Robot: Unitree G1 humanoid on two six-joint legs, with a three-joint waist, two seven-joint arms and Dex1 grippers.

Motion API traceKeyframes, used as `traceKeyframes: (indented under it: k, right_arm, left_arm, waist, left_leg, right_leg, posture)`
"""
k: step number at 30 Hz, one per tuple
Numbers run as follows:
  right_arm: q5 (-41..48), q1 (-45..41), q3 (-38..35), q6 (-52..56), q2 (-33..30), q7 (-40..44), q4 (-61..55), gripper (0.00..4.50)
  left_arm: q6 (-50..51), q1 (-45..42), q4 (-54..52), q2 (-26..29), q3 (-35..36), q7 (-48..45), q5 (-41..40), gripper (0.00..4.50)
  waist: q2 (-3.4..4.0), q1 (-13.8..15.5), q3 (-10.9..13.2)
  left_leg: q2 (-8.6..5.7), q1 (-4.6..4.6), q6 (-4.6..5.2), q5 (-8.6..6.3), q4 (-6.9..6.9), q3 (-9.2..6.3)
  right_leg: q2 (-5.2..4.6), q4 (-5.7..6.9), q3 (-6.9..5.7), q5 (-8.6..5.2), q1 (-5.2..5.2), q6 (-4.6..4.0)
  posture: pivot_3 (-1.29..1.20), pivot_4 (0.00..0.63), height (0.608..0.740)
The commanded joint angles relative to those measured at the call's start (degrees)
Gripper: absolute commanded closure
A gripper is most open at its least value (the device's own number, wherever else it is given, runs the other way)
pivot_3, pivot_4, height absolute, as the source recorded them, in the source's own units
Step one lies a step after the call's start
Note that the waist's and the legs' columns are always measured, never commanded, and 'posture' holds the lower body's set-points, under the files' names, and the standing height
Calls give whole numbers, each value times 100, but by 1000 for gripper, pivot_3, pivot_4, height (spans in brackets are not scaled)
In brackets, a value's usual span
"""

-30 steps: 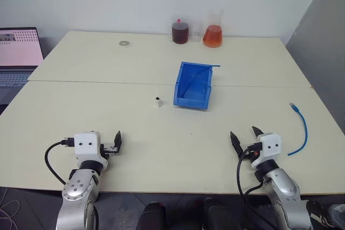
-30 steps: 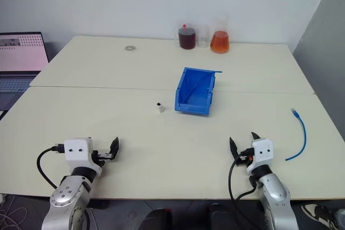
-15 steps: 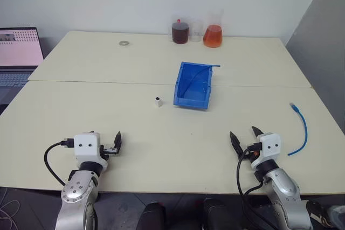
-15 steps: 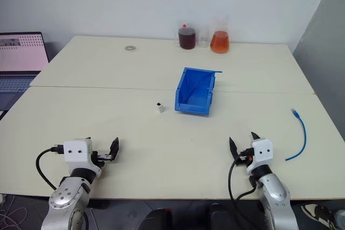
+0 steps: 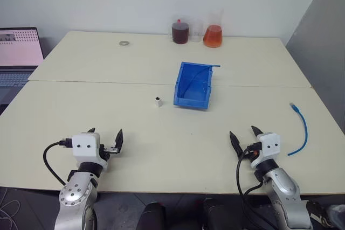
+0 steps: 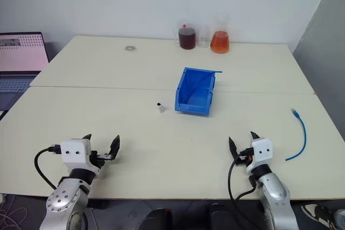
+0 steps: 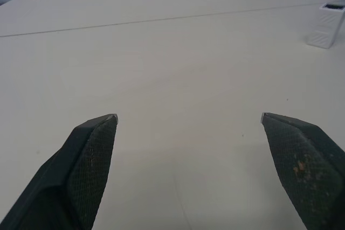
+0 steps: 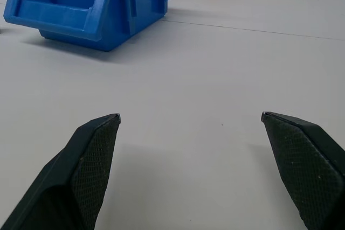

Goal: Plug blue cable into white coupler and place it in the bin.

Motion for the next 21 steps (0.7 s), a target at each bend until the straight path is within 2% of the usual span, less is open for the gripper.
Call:
traceKeyframes:
  k: [1,5,11,16,21]
  right_arm:
    - [-2,-65,-34,-113,-52,5,-133,34]
    - [-57,-79,-125,-160,-110,-71,-304,34]
    - [209,-181,-869,212,-485,-260,-964,34]
    - [599,-355,-1632,740,-911,-227,-871,34]
    - [1026,-881,-2395,1679,-1858,71,363,34]
  left_arm:
    - [113,137,-479,110,41,-613,-730,0]
    - [134,-39,-659,692,-118,-1319,-838,0]
    - [1080,-1295,-770,2252,-667,-2973,-1521,0]
    - [1732,-2328,-703,2760,-1122,-3611,-1883,0]
    - [2270,-3087,-650,3075,-1725,-4220,-1930,0]
  waist:
    - [0,-3,0]
    - [0,-2,0]
    - [11,51,2]
    - [13,48,1]
    - [14,-8,3]
  left_leg:
    - [0,0,0,0,0,1]
    - [-1,0,0,0,0,2]
    - [-7,-2,0,1,2,5]
    - [-10,-5,-1,0,1,9]
    - [-14,-6,0,0,0,26]
  right_leg:
    - [0,0,0,0,0,0]
    - [2,0,-4,-2,0,-4]
    - [15,5,-11,-5,-1,-8]
    - [12,-5,3,0,-1,1]
    - [14,-2,4,-2,-3,-2]
  posture:
    - [0,150,740]
    - [0,150,740]
    - [0,150,740]
    - [0,150,740]
    - [0,150,740]
